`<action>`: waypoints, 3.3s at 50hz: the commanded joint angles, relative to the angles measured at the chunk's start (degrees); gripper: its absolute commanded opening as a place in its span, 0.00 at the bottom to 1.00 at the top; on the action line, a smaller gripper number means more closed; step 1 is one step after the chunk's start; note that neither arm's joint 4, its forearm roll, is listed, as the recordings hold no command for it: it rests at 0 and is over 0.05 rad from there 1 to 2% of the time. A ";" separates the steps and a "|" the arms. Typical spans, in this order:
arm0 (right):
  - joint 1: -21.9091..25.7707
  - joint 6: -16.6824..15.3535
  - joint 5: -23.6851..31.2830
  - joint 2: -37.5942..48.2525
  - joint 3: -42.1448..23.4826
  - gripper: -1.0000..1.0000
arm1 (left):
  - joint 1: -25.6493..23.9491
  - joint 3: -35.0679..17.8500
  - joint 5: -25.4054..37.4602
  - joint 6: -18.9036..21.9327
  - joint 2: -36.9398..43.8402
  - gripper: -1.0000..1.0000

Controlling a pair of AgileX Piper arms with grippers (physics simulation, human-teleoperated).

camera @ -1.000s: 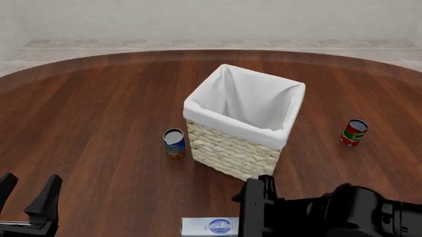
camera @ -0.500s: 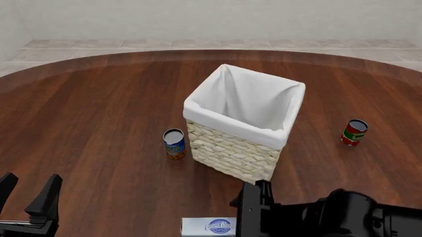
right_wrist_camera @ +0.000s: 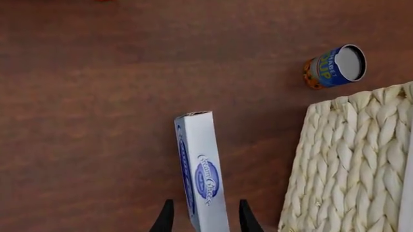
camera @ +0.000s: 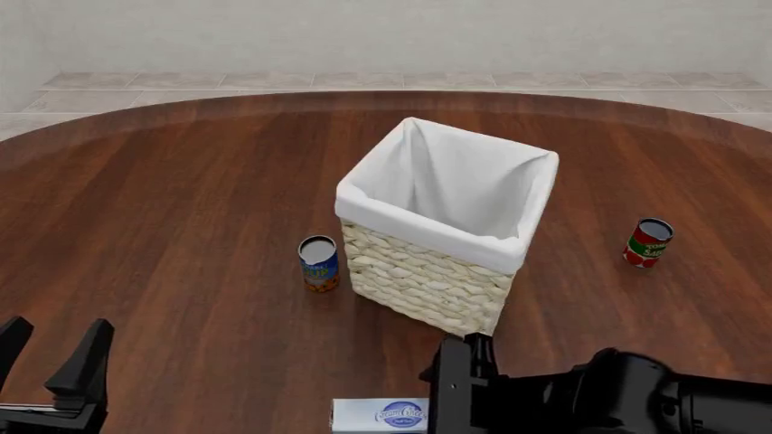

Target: Pick up the cream cheese box, and put it in the basket.

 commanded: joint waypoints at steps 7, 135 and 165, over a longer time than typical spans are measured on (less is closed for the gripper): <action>-0.76 -0.17 -1.81 1.88 1.05 1.00 | 0.00 0.00 -0.02 0.00 0.04 1.00; -3.04 -1.82 -0.03 -2.37 0.38 0.00 | 0.14 0.02 -0.12 0.05 0.27 1.00; -1.95 -2.74 4.23 -7.83 -4.51 0.00 | 0.16 0.02 -0.19 0.04 0.40 1.00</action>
